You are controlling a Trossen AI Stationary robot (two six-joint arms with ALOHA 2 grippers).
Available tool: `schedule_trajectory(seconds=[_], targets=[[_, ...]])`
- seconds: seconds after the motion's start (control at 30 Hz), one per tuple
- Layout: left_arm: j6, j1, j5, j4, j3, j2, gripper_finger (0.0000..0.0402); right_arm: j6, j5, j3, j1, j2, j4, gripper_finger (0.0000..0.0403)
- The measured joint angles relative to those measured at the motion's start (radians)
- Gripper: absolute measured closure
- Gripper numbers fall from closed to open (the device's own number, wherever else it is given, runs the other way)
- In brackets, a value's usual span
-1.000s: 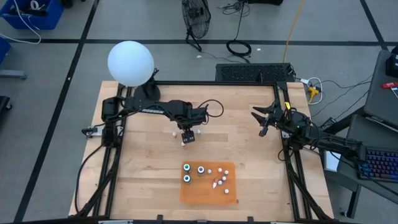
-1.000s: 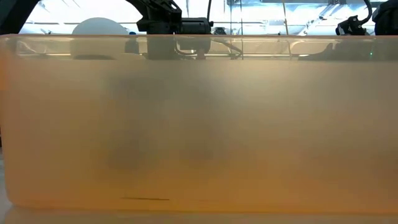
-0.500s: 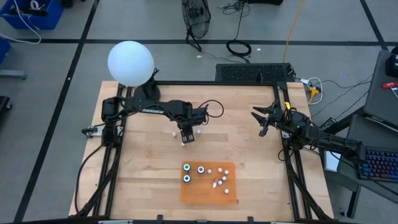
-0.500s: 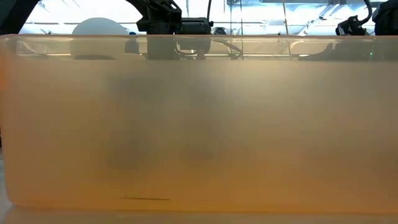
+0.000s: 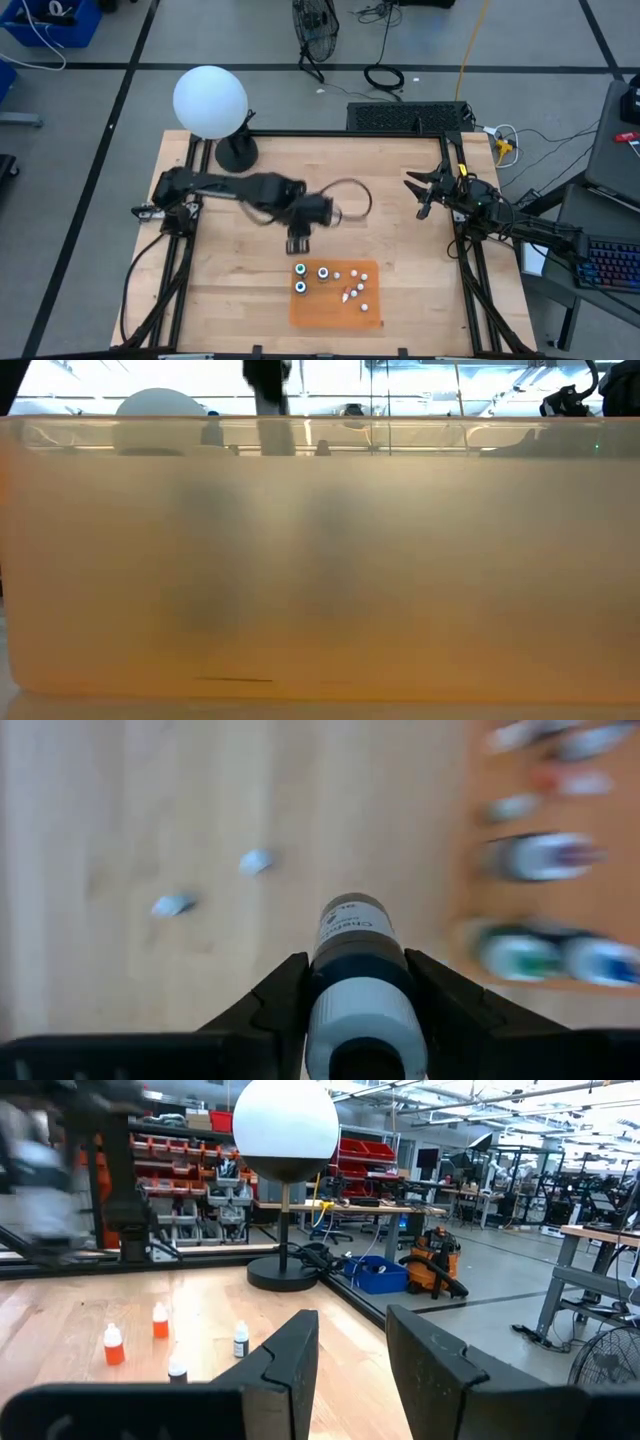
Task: Pick & Place food coloring
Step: Put the large black food coloring bottle into the orange container
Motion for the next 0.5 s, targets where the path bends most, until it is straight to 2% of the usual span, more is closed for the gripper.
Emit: schedule_trajectory(seconds=[0.1, 0.27, 0.37, 0.5], targets=[[0.026, -0.109, 0.002, 0.016, 0.062, 0.000, 0.0257, 0.000, 0.000, 0.000, 0.000, 0.000, 0.000, 0.0293], [0.080, -0.272, -0.055, 0.185, 0.029, 0.003, 0.0257, 0.000, 0.000, 0.000, 0.000, 0.000, 0.000, 0.0293], [0.121, -0.326, -0.057, 0.297, 0.010, 0.032, 0.0258, 0.000, 0.000, 0.000, 0.000, 0.000, 0.000, 0.0293], [0.158, -0.358, -0.037, 0.357, 0.009, 0.097, 0.0258, 0.000, 0.000, 0.000, 0.000, 0.000, 0.003, 0.0293]])
